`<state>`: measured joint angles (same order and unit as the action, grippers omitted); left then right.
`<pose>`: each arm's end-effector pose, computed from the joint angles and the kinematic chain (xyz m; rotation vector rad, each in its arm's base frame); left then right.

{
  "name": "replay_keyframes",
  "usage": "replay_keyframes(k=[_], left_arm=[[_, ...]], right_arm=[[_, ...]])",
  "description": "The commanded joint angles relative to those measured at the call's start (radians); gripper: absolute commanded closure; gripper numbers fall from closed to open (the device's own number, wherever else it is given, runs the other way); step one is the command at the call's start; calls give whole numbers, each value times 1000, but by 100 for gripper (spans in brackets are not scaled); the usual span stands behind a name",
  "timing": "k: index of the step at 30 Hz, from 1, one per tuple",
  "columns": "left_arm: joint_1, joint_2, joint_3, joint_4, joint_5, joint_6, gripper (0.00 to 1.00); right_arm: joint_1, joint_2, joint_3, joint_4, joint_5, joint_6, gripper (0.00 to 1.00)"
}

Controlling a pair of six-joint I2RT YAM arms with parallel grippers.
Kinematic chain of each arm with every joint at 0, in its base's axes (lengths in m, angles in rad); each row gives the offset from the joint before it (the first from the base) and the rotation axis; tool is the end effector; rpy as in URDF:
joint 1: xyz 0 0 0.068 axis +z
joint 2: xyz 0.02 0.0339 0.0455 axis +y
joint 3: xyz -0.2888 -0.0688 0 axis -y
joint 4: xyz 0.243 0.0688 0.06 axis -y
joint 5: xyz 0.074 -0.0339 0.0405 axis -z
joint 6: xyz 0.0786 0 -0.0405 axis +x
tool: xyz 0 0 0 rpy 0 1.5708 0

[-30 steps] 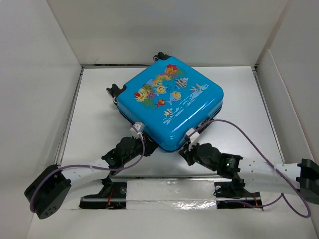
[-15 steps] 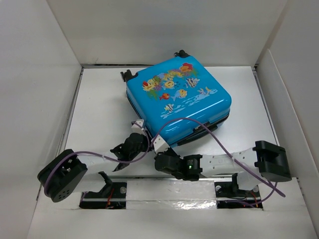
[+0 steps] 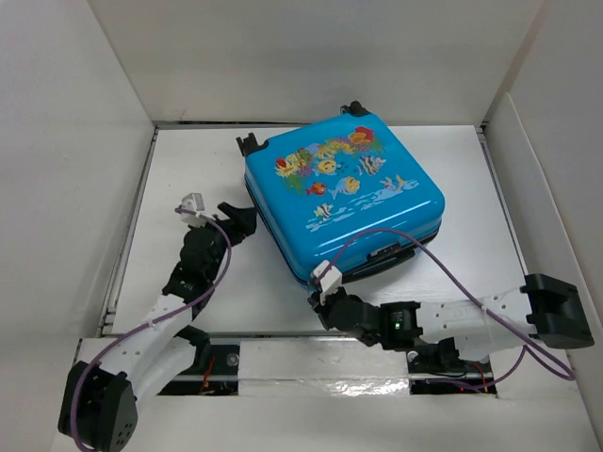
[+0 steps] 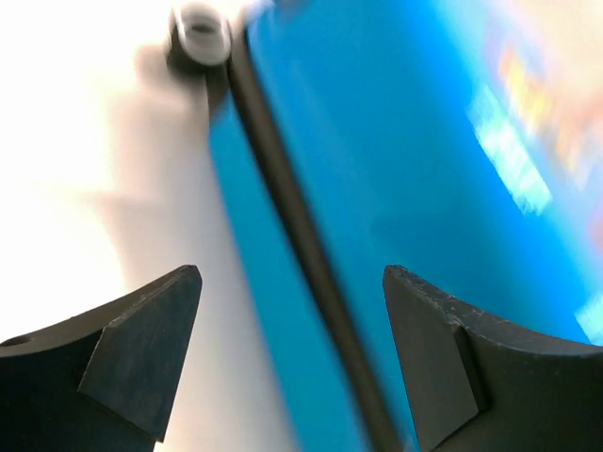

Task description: Pack the luggage

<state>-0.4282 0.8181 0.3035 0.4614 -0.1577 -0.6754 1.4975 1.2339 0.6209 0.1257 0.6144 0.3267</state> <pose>0.2008 -0.0781 0.2488 -0.3295 1.6393 -0.7166 0.0657 0.2759 0.2306 -0.7751 1.8500 0.5550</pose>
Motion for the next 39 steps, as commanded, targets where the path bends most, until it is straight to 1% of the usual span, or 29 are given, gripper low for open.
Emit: replay_keyframes(k=[1,2,3,4,6,7,8,9,10,11,13,16,19,23,26,28,32,35,36,38,39], left_arm=[[101,27,124,53,78,-64,24],[156,53,158,74,83,-78,25],[157,84,169,74,95,-94,25],[214,114,178,142,118,-116,25],[250,243,219,198,165,-165,25],[270,291,299,200,185,-173,24],[270,399,349,192,210,-168,24],[288,458,403,175,225,-167,22],[302,510,513,128,251,-170,22],[321,609,561,123,324,-171,22],[321,724,671,105,381,-185,21],[321,821,779,76,411,-174,22],[321,868,851,40,408,-153,22],[321,947,907,33,418,-151,24],[321,980,931,75,446,-180,26],[321,997,966,72,449,-182,28],[289,1032,1005,72,455,-188,32],[289,1047,988,118,467,-216,40],[280,1049,981,137,471,-226,52],[279,1047,954,183,478,-250,71],[289,1046,948,198,486,-250,97]], right_arm=[[81,-54,26,89,-263,35,100],[81,-63,26,80,-274,34,100],[81,-65,26,75,-275,29,100],[81,-65,23,75,-277,28,100],[81,-62,28,72,-281,22,100],[81,-56,28,66,-280,21,100],[81,-54,31,65,-280,21,100],[81,-51,33,66,-286,21,100],[81,-51,31,74,-286,20,100],[81,-45,30,78,-288,20,100],[81,-39,26,87,-292,20,100],[81,-28,28,88,-292,18,100],[81,-28,19,88,-289,18,100],[81,-30,10,91,-283,20,100],[81,-24,8,92,-286,21,100],[81,-17,7,94,-285,25,100],[81,-11,2,94,-272,32,100],[72,-27,-6,89,-263,34,100],[63,-33,-9,86,-262,35,100],[50,-53,-29,74,-254,43,100],[35,-80,-39,74,-252,49,100]])
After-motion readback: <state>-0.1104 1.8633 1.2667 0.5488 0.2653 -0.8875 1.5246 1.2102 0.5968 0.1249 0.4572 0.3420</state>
